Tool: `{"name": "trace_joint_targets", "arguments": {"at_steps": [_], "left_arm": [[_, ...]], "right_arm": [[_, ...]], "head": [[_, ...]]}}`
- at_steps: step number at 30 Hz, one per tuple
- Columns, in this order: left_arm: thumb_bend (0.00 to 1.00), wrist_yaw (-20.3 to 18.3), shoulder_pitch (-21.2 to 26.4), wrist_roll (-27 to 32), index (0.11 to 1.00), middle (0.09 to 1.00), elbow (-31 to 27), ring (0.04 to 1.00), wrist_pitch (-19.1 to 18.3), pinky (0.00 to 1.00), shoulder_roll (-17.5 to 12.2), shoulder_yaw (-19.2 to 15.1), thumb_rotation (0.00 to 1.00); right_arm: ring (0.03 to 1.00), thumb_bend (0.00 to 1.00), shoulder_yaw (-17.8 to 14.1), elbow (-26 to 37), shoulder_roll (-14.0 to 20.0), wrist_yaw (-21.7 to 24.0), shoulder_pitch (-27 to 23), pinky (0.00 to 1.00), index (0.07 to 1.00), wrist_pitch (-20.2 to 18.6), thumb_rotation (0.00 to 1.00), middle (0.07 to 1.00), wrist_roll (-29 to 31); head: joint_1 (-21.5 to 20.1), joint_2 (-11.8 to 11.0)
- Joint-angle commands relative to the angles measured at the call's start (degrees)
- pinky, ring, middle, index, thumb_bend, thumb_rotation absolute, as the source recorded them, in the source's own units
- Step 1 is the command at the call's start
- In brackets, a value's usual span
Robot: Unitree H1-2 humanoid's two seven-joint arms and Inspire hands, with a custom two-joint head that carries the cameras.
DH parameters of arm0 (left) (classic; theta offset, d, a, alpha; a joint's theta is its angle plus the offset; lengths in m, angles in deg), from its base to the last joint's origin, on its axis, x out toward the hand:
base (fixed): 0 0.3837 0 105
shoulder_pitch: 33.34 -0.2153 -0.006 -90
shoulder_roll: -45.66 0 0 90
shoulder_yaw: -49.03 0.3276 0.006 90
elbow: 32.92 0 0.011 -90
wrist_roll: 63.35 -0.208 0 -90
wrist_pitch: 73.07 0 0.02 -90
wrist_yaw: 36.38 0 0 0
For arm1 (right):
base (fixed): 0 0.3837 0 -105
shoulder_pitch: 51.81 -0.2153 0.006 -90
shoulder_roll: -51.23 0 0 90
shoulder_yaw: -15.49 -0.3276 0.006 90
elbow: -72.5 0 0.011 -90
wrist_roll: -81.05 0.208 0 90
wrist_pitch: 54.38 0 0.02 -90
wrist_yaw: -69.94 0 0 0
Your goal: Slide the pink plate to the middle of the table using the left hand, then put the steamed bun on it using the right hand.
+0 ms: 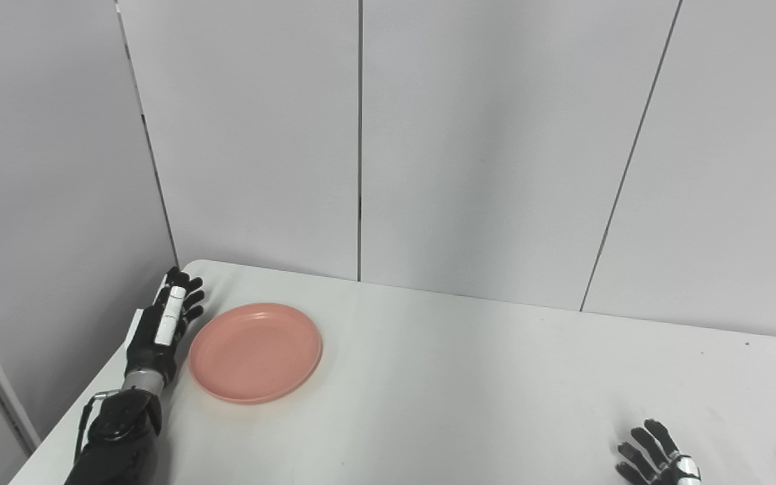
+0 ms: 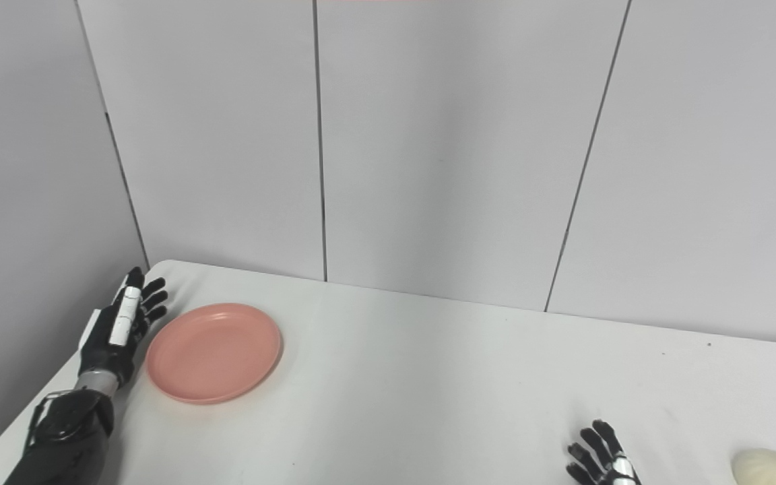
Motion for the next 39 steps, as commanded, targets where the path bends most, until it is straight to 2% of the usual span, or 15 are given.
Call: {"name": "trace_joint_targets", "arguments": {"at_steps": [1, 4, 9, 13, 19, 25, 28, 32, 39], "left_arm": [[0.95, -0.46, 1.47, -0.51, 1.0, 0.881, -1.67, 0.887, 0.84, 0.85, -0.56, 0.82, 0.84], [0.92, -0.5, 1.47, -0.8, 1.0, 0.877, -1.38, 0.876, 0.76, 0.83, 0.01, 1.61, 0.85], [0.98, -1.99, 1.79, 0.2, 1.0, 0.87, -0.82, 0.873, 0.77, 0.83, 1.15, 2.43, 0.84], [1.0, -2.12, 1.53, 0.22, 1.0, 0.864, -1.79, 0.863, -0.67, 0.81, 2.28, 3.01, 0.84], [0.94, -3.75, 1.06, 1.02, 1.0, 0.859, -2.59, 0.863, -1.12, 0.82, 3.5, 3.23, 0.82], [0.95, -3.42, 0.24, 0.94, 1.0, 0.854, -4.97, 0.866, -2.76, 0.82, 4.65, 3.46, 0.81], [0.97, -3.16, -0.06, 0.61, 0.993, 0.848, -6.23, 0.857, -3.41, 0.77, 5.24, 3.77, 0.83], [0.99, -2.93, -0.27, 0.43, 0.99, 0.842, -7.91, 0.853, -4.74, 0.76, 6.2, 4.33, 0.84], [0.98, -3.46, 0.23, -0.19, 0.993, 0.839, -7.89, 0.85, -4.7, 0.75, 7.99, 5.91, 0.85]], "right_arm": [[0.841, 0.64, -0.08, 1.51, -0.03, -0.13, -0.06, 0.83, 0.892, -0.6, 0.97, 0.888, 0.14], [0.839, 0.64, -0.04, 1.81, -0.13, -0.3, 0.0, 0.83, 0.889, -0.75, 0.97, 0.886, 0.03], [0.832, 0.63, 0.08, 2.0, -0.18, -0.64, -0.08, 0.82, 0.88, -0.92, 0.97, 0.883, -0.09], [0.822, 0.62, 0.19, 2.22, -0.19, -0.99, -0.03, 0.8, 0.866, -0.88, 0.98, 0.875, -0.67], [0.812, 0.63, 0.32, 2.38, -0.08, -1.13, -0.07, 0.79, 0.859, -1.16, 0.98, 0.866, -1.05], [0.809, 0.64, 0.35, 2.49, -0.3, -1.25, -0.1, 0.78, 0.855, -1.28, 0.97, 0.867, -1.08], [0.802, 0.65, 0.4, 2.32, -0.52, -1.3, -0.19, 0.77, 0.853, -1.04, 0.96, 0.865, -1.04], [0.8, 0.66, 0.54, 2.33, -0.65, -1.41, -0.18, 0.77, 0.853, -1.01, 0.96, 0.868, -1.4], [0.794, 0.66, 0.77, 2.9, -0.86, -1.51, -0.06, 0.76, 0.855, -1.58, 0.96, 0.872, -1.31]], "head": [[0.02, 0.14], [-0.14, 0.31], [-0.34, 0.41], [-0.59, 0.68], [-0.79, 0.88], [-1.0, 1.05], [-1.21, 1.11], [-1.54, 1.29], [-1.83, 1.51]]}}
